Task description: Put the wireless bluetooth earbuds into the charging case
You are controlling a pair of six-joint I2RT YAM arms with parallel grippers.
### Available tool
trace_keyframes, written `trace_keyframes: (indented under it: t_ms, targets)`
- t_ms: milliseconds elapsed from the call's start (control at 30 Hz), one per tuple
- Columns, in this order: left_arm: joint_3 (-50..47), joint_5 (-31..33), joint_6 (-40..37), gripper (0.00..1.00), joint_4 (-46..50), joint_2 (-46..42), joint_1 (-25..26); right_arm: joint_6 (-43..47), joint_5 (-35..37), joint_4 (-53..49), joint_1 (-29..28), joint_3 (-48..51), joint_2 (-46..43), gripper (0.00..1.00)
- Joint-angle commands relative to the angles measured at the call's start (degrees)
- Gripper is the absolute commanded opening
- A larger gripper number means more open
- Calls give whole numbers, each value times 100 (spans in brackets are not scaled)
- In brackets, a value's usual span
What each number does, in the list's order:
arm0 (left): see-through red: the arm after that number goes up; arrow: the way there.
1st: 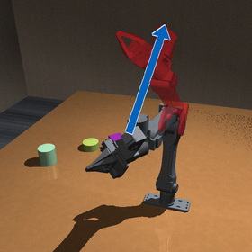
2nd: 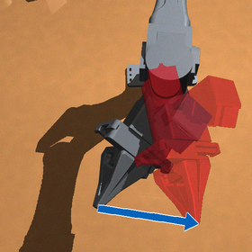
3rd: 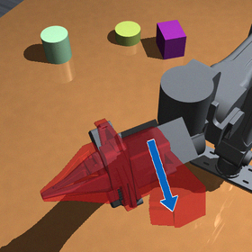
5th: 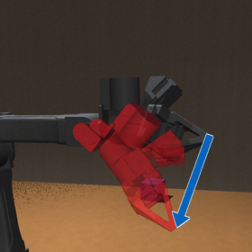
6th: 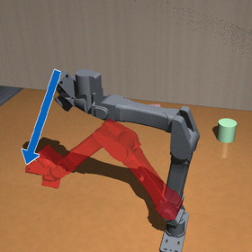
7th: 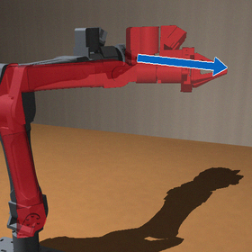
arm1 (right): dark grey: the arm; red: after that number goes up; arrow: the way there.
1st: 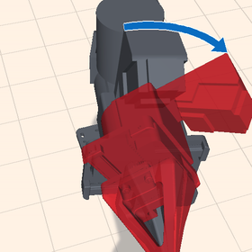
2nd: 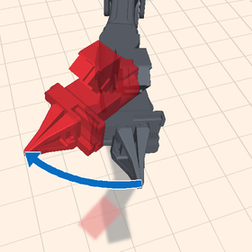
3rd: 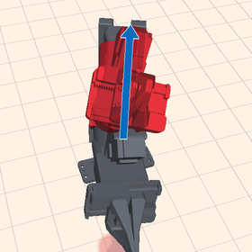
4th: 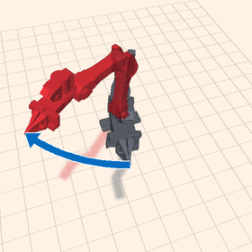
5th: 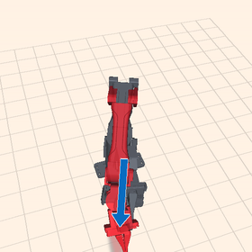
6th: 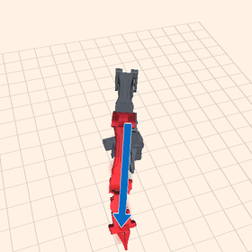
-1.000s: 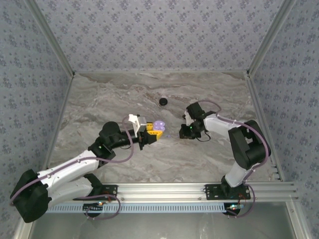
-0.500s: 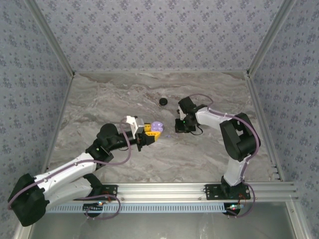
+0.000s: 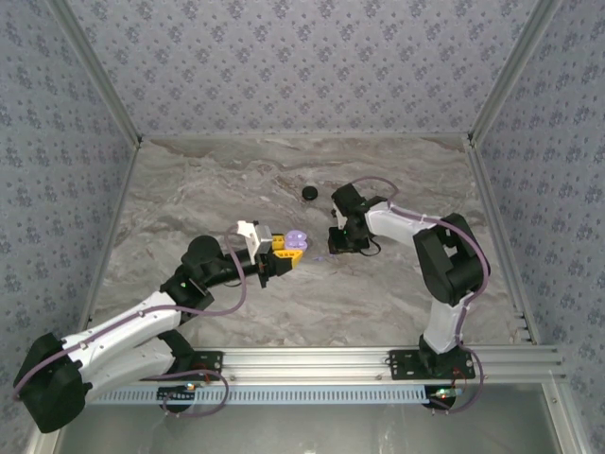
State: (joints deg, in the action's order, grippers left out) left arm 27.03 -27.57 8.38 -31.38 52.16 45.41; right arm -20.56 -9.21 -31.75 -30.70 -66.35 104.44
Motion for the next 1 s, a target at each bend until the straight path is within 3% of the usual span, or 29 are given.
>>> trace_keyframes:
  t_ms: [0,267,967]
  targets:
    - [38,35,-100,23,-35,-84,21,61,167,-381,-185,-148,-308,31]
    - [63,15,-109,23,-35,-66,23,362,243,-639,-288,-507,-103,40]
    - [92,29,-127,23,51,-92,24,579,508,-878,-510,-912,554,40]
